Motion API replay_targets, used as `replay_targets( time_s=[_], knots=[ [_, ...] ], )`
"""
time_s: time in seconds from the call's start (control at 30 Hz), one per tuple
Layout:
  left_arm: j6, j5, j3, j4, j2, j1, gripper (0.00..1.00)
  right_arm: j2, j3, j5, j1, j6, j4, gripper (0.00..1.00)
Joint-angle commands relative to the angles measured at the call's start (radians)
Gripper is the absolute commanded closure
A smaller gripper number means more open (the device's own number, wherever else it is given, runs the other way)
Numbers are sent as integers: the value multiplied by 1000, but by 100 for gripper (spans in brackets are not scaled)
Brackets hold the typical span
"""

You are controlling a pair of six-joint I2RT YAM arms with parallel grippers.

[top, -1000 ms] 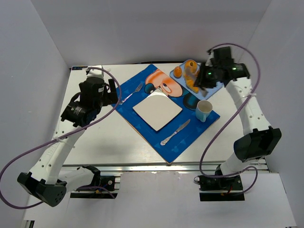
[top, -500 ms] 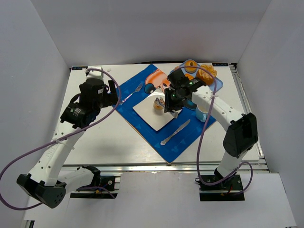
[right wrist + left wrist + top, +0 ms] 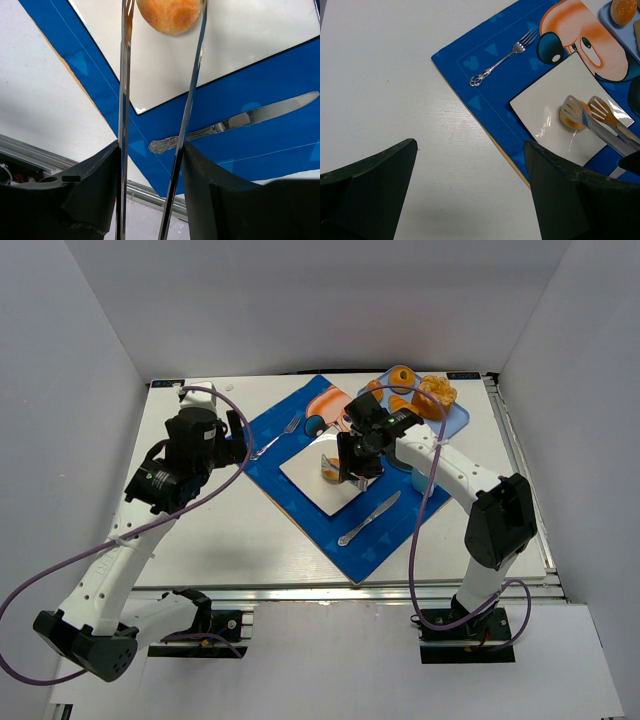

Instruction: Place the bread

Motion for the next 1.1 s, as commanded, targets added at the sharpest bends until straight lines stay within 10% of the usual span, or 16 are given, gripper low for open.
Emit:
replay_targets(
  time_s=[0.0,0.73,1.07],
  knots=[
    [-7,9,-13,4,-31,-3,2,-24,28,8,13,9,31,44],
    [-14,21,-4,12,-39,-3,2,-194,223,316,-48,162,-187,46],
    [-14,32,-16,30,-40,-25,2,-582,-51,351,-601,120,-259,45]
  ],
)
